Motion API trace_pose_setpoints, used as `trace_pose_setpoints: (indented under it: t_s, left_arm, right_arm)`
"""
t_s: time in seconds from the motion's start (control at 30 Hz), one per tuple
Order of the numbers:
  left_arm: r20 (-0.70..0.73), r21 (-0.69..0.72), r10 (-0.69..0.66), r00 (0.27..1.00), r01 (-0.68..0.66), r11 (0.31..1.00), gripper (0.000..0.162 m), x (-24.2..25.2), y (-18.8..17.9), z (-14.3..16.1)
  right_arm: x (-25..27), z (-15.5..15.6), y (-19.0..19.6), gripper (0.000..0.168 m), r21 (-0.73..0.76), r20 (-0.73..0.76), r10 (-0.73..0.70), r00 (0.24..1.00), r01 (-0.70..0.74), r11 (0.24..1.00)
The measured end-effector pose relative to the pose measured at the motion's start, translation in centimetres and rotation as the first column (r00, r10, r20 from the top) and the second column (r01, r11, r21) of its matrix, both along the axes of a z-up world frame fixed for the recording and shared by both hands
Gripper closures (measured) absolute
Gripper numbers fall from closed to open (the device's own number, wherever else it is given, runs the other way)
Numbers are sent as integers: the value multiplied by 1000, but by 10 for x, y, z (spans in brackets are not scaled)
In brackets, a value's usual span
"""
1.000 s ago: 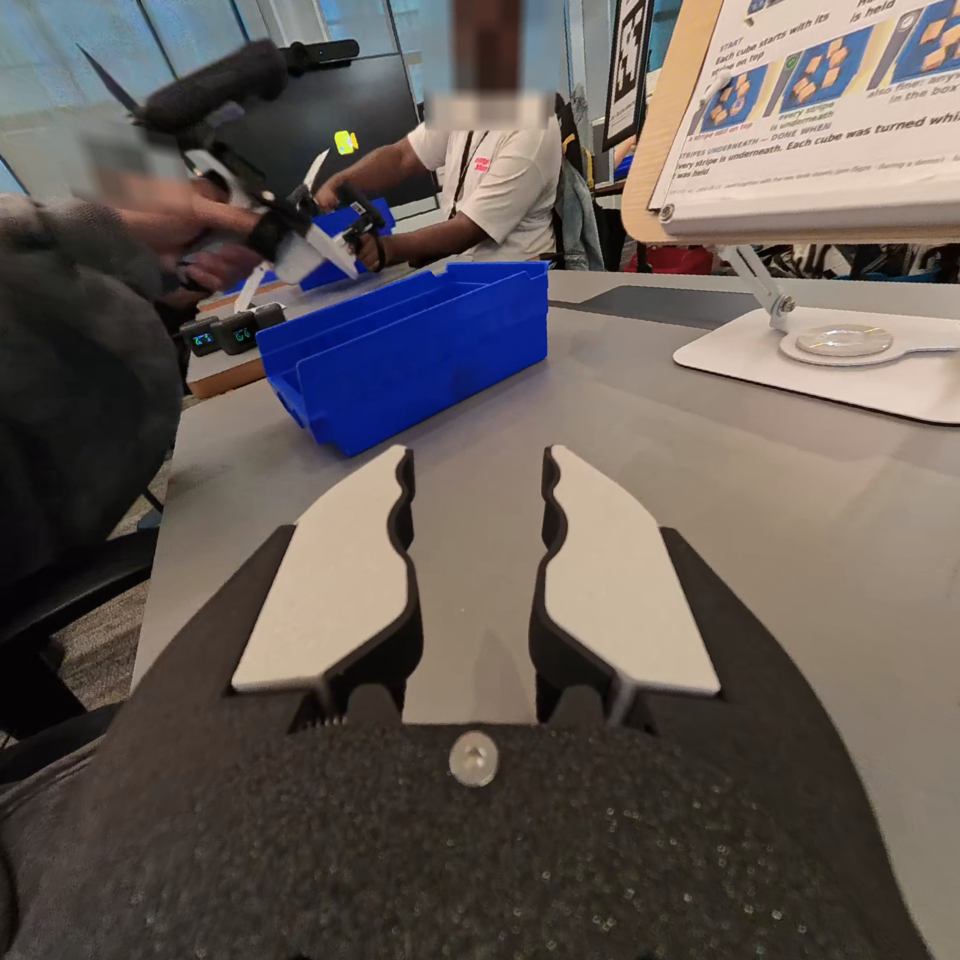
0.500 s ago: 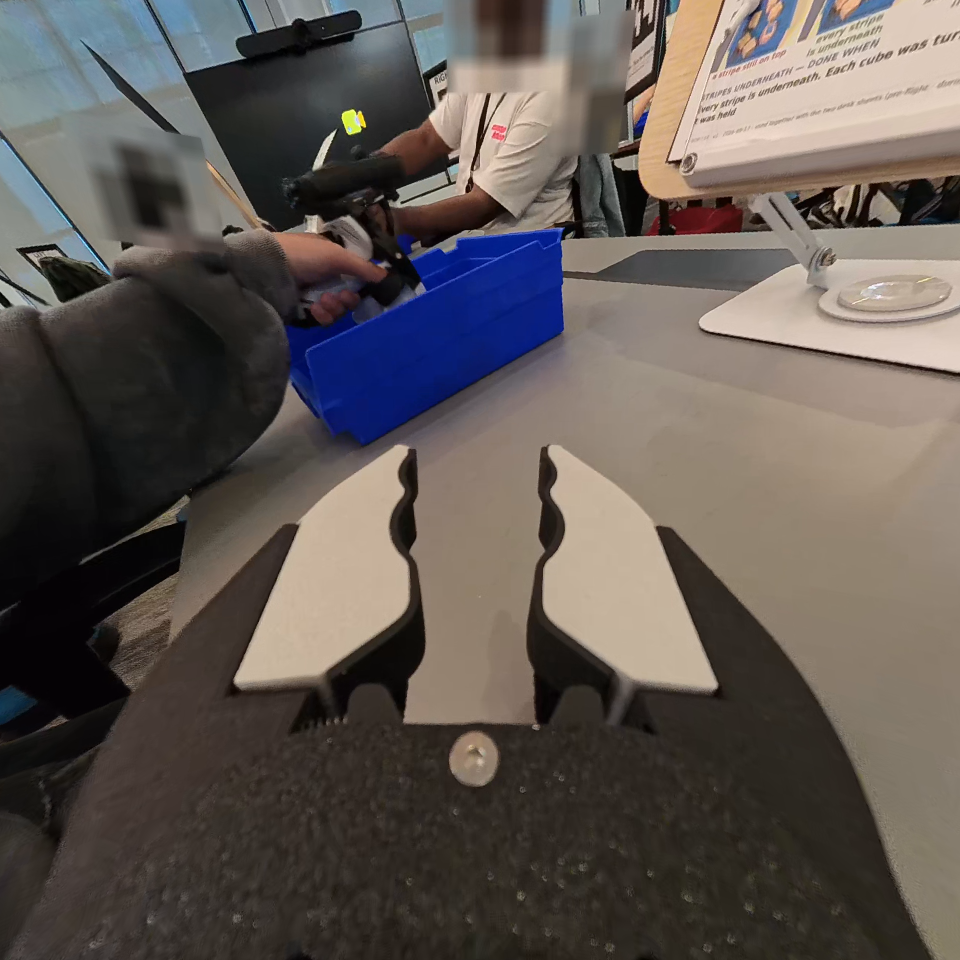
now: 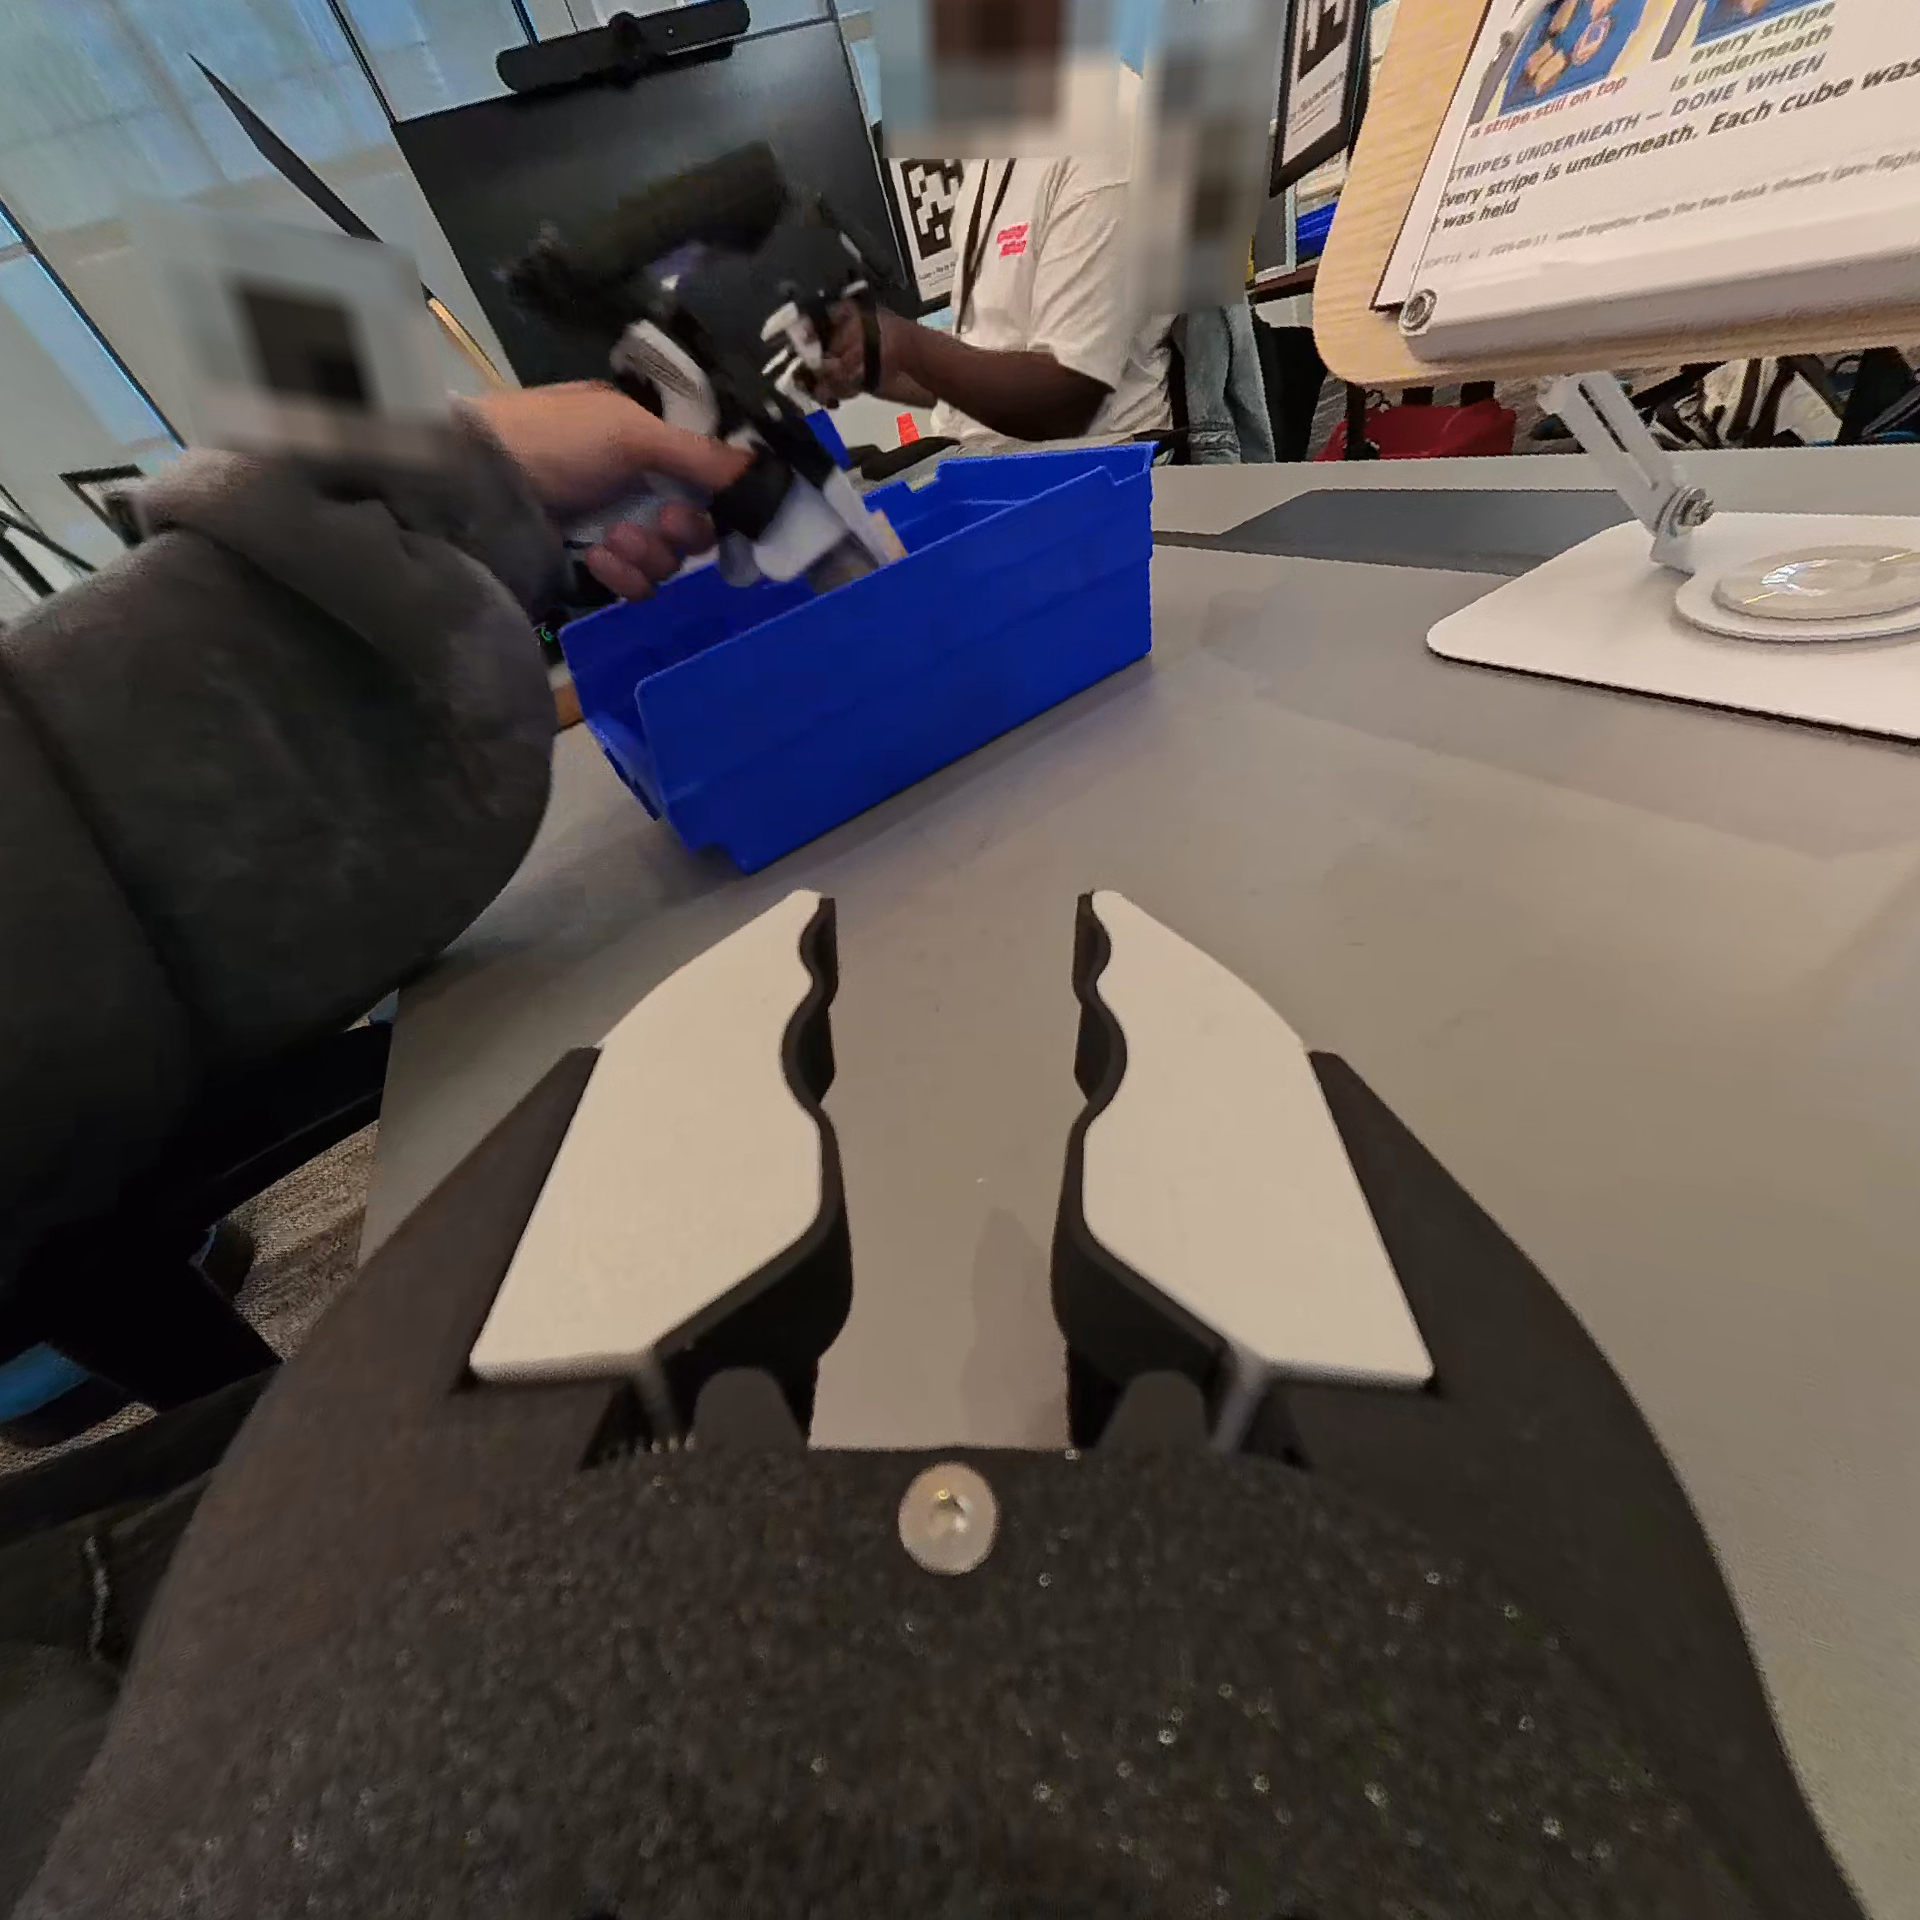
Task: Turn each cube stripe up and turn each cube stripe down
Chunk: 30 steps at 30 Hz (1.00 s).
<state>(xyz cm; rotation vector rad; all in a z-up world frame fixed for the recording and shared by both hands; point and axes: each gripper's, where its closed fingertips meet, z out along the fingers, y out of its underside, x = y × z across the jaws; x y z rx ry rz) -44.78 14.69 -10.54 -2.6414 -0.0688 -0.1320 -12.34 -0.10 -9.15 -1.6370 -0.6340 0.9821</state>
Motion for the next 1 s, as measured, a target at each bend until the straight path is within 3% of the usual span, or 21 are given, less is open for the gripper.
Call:
trace_pose_setpoints:
  t_s: [0.1,0.2,0.37,0.47,0.53,0.63,0.73,0.93,1.0]
  left_arm:
    - [126,146,-168,978,150,978,114,46,-15,45]
    - [294,231,-376,878,317,920,114,110,-44,74]
    - [399,271,-572,717,503,821,114,201,-88,61]
    - [509,359,-667,544,570,739,114,257,-114,54]
    - [604,446,-698,385,563,696,115,288,-130,60]
    - [728,545,-671,141,475,691,115,311,-142,73]
    - [774,579,-633,-18,423,697,115,315,-147,76]
    - [782,575,-621,-62,459,678,116,322,-155,70]
    - [785,559,-619,-30,464,687,116,325,-156,66]
  right_arm:
    - [3,1,3,125,-13,-19,-8,1000,8,1000]
    - [7,1,6,125,-33,-44,-18,999,16,999]
    - [15,4,10,126,-61,-99,-44,994,38,997]
    - [21,7,13,125,-76,-140,-51,989,41,996]
    - [23,11,12,125,-87,-182,-43,982,28,996]
    - [26,20,9,124,-90,-265,-9,964,-16,996]
    - [26,27,5,122,-92,-330,26,944,-60,994]
    - [19,27,2,119,-83,-320,59,946,-90,992]
    - [19,28,2,117,-59,-300,55,952,-76,995]
